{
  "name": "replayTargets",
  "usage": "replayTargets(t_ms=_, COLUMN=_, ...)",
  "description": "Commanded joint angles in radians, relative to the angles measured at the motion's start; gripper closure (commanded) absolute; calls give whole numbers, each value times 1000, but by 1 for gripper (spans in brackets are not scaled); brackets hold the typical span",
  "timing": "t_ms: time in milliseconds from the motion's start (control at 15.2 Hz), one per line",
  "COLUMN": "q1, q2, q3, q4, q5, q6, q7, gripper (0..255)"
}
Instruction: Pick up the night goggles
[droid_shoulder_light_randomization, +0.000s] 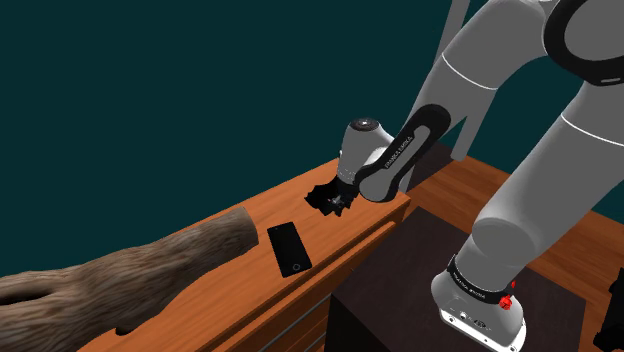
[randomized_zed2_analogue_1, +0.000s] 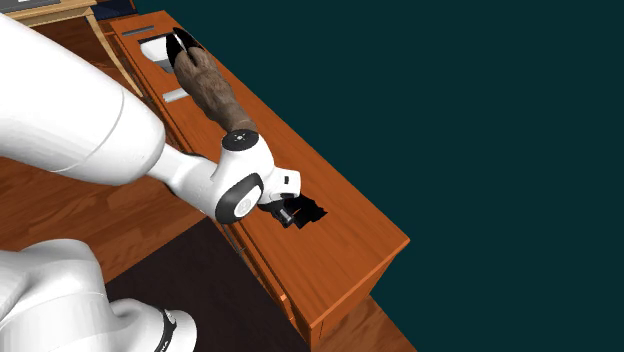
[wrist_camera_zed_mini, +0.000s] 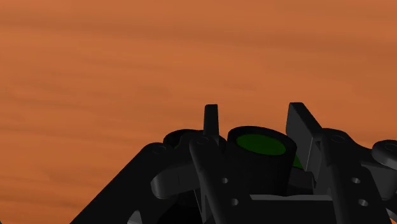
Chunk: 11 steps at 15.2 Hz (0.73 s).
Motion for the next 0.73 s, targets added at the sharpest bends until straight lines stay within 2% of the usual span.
replayTargets(t_ms=0, q1=0, q2=1, q3=0, q4=1, q5=0, q6=1, q7=0, gripper=255)
replayTargets(t_ms=198, q1=1, q2=-3, q3=1, q4=-1, q5=2, q6=0, q7=0, gripper=255)
replayTargets(t_ms=660, q1=43, q2=-131, q3=-17, q4=2, q5=107, q6=-129, q7=-81, gripper=255)
